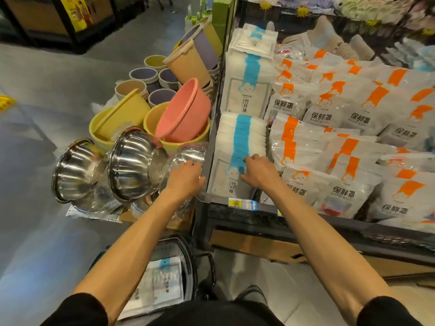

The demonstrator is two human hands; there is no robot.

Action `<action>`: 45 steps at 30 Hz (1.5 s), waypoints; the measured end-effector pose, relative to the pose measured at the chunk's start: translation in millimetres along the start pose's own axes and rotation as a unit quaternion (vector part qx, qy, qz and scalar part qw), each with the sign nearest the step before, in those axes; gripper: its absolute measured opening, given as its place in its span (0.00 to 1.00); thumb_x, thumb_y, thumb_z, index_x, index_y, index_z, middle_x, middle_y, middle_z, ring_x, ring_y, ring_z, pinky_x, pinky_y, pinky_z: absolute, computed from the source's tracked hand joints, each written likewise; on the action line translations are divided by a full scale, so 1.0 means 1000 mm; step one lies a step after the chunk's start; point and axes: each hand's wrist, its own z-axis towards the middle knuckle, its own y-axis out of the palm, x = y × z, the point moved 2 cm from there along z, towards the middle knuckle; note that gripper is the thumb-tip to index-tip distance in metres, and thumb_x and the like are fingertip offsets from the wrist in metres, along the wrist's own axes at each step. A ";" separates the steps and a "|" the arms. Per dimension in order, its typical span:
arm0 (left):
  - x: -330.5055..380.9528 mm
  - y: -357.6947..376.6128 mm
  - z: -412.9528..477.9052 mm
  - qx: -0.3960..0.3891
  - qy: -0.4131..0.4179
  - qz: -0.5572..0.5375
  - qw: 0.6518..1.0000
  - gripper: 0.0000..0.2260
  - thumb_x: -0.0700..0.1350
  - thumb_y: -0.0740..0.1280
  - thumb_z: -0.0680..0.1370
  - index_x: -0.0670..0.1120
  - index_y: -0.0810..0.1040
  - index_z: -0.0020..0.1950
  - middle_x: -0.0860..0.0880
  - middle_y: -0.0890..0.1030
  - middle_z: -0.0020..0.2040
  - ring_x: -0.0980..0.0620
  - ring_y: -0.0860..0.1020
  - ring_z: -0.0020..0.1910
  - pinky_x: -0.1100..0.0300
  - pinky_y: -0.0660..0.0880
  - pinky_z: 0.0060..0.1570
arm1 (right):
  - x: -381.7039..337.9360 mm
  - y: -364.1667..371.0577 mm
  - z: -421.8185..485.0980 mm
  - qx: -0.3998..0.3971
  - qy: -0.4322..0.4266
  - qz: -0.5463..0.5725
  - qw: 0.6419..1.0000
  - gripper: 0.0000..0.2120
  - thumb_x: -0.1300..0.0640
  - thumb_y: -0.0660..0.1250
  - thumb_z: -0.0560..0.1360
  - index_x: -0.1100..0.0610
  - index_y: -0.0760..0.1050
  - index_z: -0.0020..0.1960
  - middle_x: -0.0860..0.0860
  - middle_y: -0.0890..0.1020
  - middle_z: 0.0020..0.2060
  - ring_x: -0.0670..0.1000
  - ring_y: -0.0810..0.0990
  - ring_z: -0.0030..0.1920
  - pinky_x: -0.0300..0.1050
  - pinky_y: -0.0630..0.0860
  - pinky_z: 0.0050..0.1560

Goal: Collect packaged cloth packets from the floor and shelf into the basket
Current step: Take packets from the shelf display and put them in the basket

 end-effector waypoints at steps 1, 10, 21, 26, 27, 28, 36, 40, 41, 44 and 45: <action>-0.001 -0.004 -0.002 0.008 0.002 0.016 1.000 0.21 0.52 0.63 0.80 0.45 0.71 0.71 0.42 0.75 0.67 0.39 0.72 0.67 0.44 0.70 0.62 | -0.002 0.000 -0.006 0.004 0.000 -0.001 1.000 0.26 0.46 0.64 0.79 0.57 0.66 0.73 0.59 0.74 0.64 0.62 0.73 0.63 0.56 0.73 0.58; -0.006 -0.005 -0.052 0.028 0.004 0.074 0.997 0.23 0.56 0.61 0.81 0.47 0.69 0.73 0.42 0.72 0.70 0.39 0.71 0.69 0.43 0.69 0.64 | -0.022 0.000 -0.071 -0.001 -0.006 -0.009 1.000 0.25 0.48 0.65 0.78 0.57 0.68 0.72 0.59 0.72 0.66 0.62 0.70 0.66 0.57 0.71 0.61; -0.033 -0.002 -0.178 0.003 -0.026 0.115 0.993 0.21 0.53 0.62 0.81 0.46 0.69 0.72 0.43 0.72 0.70 0.39 0.71 0.67 0.41 0.71 0.61 | -0.090 0.021 -0.162 0.023 -0.065 0.013 0.998 0.23 0.49 0.67 0.77 0.58 0.70 0.68 0.57 0.74 0.65 0.61 0.71 0.66 0.59 0.73 0.62; -0.053 -0.005 -0.224 0.007 -0.051 0.109 0.993 0.22 0.52 0.62 0.81 0.45 0.69 0.73 0.43 0.72 0.70 0.39 0.71 0.67 0.43 0.71 0.60 | -0.126 0.024 -0.185 -0.003 -0.086 0.003 0.996 0.25 0.48 0.67 0.77 0.59 0.69 0.70 0.58 0.73 0.67 0.63 0.69 0.68 0.59 0.71 0.62; -0.058 -0.004 -0.232 0.003 -0.056 0.110 0.992 0.22 0.52 0.62 0.81 0.45 0.68 0.73 0.43 0.72 0.70 0.39 0.71 0.67 0.43 0.71 0.59 | -0.135 0.024 -0.188 -0.008 -0.090 0.002 0.996 0.25 0.48 0.67 0.78 0.58 0.69 0.70 0.58 0.73 0.67 0.63 0.69 0.68 0.59 0.70 0.63; -0.063 -0.004 -0.239 0.000 -0.060 0.107 0.992 0.22 0.52 0.62 0.81 0.45 0.68 0.73 0.44 0.71 0.71 0.39 0.71 0.67 0.44 0.71 0.59 | -0.143 0.024 -0.191 -0.009 -0.095 0.000 0.995 0.25 0.48 0.66 0.78 0.58 0.69 0.70 0.58 0.72 0.68 0.62 0.69 0.68 0.59 0.70 0.63; -0.125 -0.006 -0.264 0.005 -0.083 0.070 0.994 0.20 0.52 0.63 0.81 0.45 0.71 0.70 0.42 0.73 0.67 0.38 0.72 0.65 0.42 0.72 0.58 | -0.211 0.036 -0.195 -0.026 -0.100 -0.004 0.995 0.26 0.46 0.65 0.79 0.59 0.68 0.71 0.59 0.71 0.67 0.63 0.69 0.68 0.60 0.69 0.64; -0.163 -0.002 -0.268 -0.007 -0.085 0.053 0.995 0.20 0.50 0.62 0.80 0.44 0.70 0.71 0.40 0.74 0.67 0.36 0.71 0.66 0.40 0.71 0.60 | -0.248 0.048 -0.186 -0.042 -0.091 0.010 0.995 0.25 0.47 0.65 0.79 0.58 0.67 0.72 0.59 0.70 0.68 0.63 0.67 0.69 0.60 0.69 0.64; -0.176 0.002 -0.270 -0.006 -0.084 0.050 0.995 0.21 0.50 0.62 0.81 0.44 0.70 0.71 0.40 0.74 0.67 0.36 0.71 0.66 0.40 0.71 0.60 | -0.259 0.052 -0.184 -0.046 -0.090 0.015 0.995 0.25 0.47 0.65 0.79 0.59 0.67 0.71 0.59 0.71 0.68 0.63 0.68 0.69 0.60 0.69 0.64; -0.211 0.020 -0.270 -0.010 -0.083 0.043 0.996 0.20 0.50 0.62 0.81 0.43 0.71 0.70 0.39 0.74 0.66 0.36 0.71 0.66 0.39 0.70 0.61 | -0.286 0.071 -0.178 -0.063 -0.077 0.038 0.994 0.23 0.47 0.64 0.79 0.58 0.68 0.70 0.59 0.72 0.66 0.63 0.69 0.67 0.60 0.70 0.62; -0.220 0.028 -0.271 -0.010 -0.086 0.037 0.996 0.20 0.50 0.62 0.81 0.43 0.71 0.71 0.39 0.74 0.67 0.36 0.71 0.66 0.39 0.70 0.62 | -0.293 0.082 -0.177 -0.064 -0.073 0.043 0.994 0.23 0.47 0.63 0.79 0.58 0.68 0.70 0.59 0.72 0.66 0.63 0.69 0.67 0.60 0.70 0.62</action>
